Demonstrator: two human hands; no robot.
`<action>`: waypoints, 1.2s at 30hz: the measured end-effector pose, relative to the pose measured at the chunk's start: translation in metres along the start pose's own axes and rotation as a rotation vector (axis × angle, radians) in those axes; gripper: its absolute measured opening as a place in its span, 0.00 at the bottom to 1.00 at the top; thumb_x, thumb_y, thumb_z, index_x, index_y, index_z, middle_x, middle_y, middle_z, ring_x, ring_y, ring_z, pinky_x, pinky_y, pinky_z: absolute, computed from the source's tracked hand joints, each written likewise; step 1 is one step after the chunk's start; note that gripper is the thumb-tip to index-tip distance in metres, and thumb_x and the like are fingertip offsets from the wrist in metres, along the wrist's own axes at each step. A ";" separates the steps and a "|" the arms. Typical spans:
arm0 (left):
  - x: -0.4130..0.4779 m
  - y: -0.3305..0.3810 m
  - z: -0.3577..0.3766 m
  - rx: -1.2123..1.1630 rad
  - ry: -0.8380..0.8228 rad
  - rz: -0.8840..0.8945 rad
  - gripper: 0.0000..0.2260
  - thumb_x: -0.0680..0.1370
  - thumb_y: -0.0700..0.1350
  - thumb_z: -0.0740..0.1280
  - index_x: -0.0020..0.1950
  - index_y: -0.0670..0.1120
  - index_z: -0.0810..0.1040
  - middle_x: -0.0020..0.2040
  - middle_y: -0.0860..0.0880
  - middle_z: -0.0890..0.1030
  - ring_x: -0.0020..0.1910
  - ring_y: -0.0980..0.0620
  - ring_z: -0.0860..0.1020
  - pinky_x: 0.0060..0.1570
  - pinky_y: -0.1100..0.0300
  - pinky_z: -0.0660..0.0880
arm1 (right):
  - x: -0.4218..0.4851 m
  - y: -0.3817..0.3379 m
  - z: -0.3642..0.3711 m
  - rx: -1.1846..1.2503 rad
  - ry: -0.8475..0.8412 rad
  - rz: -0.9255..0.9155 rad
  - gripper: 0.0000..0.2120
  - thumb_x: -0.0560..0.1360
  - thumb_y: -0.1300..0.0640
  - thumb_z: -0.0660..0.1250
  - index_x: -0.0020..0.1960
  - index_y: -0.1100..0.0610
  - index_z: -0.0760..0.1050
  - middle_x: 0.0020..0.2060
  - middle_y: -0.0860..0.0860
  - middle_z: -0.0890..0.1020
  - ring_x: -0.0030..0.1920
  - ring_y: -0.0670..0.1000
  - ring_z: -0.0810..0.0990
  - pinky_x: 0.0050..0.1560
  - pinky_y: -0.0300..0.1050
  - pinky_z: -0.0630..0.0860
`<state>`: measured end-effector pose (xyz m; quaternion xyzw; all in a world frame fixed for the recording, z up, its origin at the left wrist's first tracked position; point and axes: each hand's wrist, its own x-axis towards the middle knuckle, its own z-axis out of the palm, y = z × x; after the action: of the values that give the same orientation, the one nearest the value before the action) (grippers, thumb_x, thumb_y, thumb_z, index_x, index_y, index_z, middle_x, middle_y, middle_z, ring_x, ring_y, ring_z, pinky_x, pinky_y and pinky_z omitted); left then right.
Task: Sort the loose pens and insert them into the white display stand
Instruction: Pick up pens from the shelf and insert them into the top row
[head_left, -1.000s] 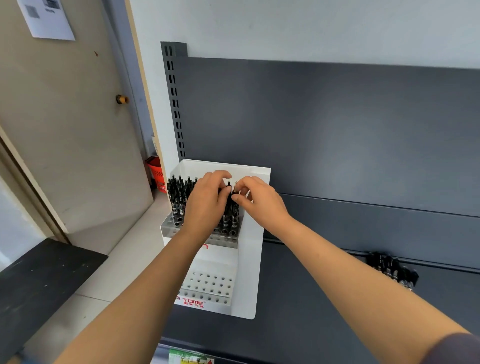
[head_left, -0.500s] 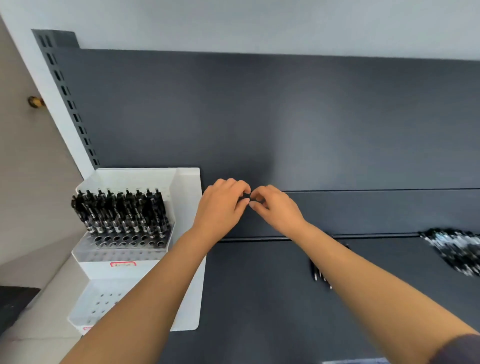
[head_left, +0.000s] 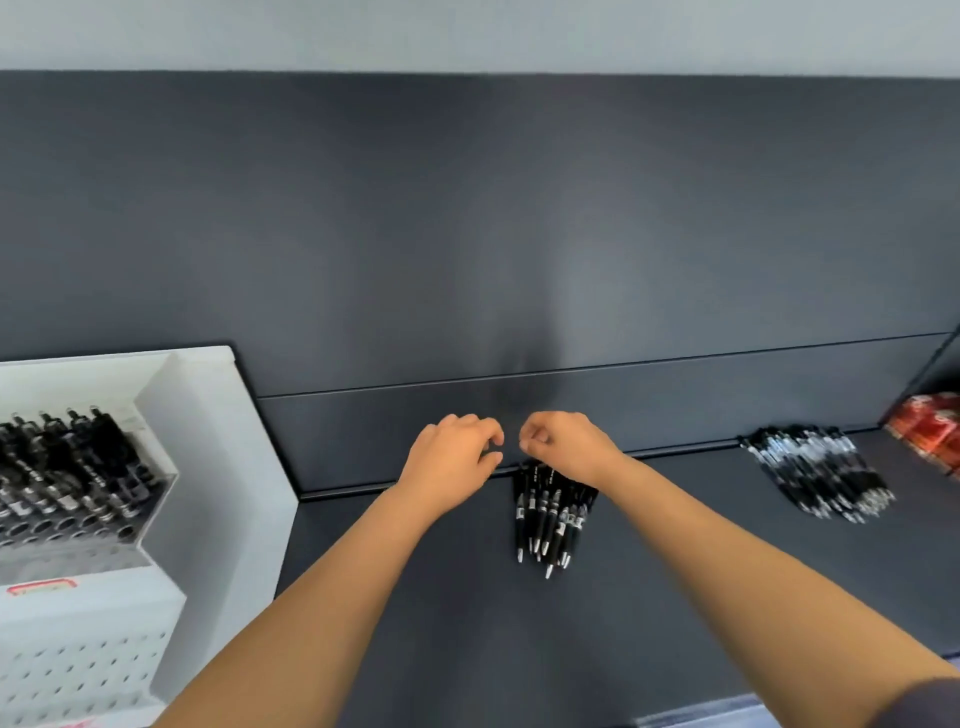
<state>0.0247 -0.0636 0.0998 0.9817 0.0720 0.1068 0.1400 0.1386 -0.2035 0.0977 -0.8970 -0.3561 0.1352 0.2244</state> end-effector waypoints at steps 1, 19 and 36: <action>0.003 0.005 0.009 0.003 -0.038 -0.010 0.11 0.79 0.49 0.60 0.60 0.51 0.74 0.53 0.52 0.77 0.54 0.50 0.72 0.53 0.57 0.67 | -0.001 0.010 0.000 0.006 -0.017 0.013 0.08 0.77 0.52 0.63 0.53 0.52 0.77 0.45 0.46 0.78 0.51 0.51 0.78 0.53 0.49 0.76; 0.036 0.010 0.120 -0.066 -0.366 -0.288 0.19 0.79 0.47 0.60 0.69 0.53 0.66 0.64 0.47 0.68 0.64 0.45 0.68 0.61 0.50 0.70 | 0.023 0.090 0.035 0.055 -0.089 0.288 0.13 0.77 0.56 0.63 0.57 0.63 0.75 0.52 0.58 0.76 0.53 0.59 0.77 0.55 0.49 0.74; 0.031 -0.001 0.127 -0.145 -0.325 -0.484 0.06 0.76 0.39 0.62 0.52 0.43 0.69 0.56 0.44 0.67 0.41 0.45 0.74 0.42 0.54 0.74 | 0.052 0.065 0.074 -0.021 0.013 0.420 0.19 0.73 0.47 0.67 0.61 0.53 0.73 0.60 0.54 0.67 0.60 0.59 0.70 0.57 0.51 0.71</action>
<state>0.0836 -0.0898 -0.0137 0.9276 0.2728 -0.0835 0.2411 0.1839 -0.1866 -0.0028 -0.9547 -0.1611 0.1694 0.1843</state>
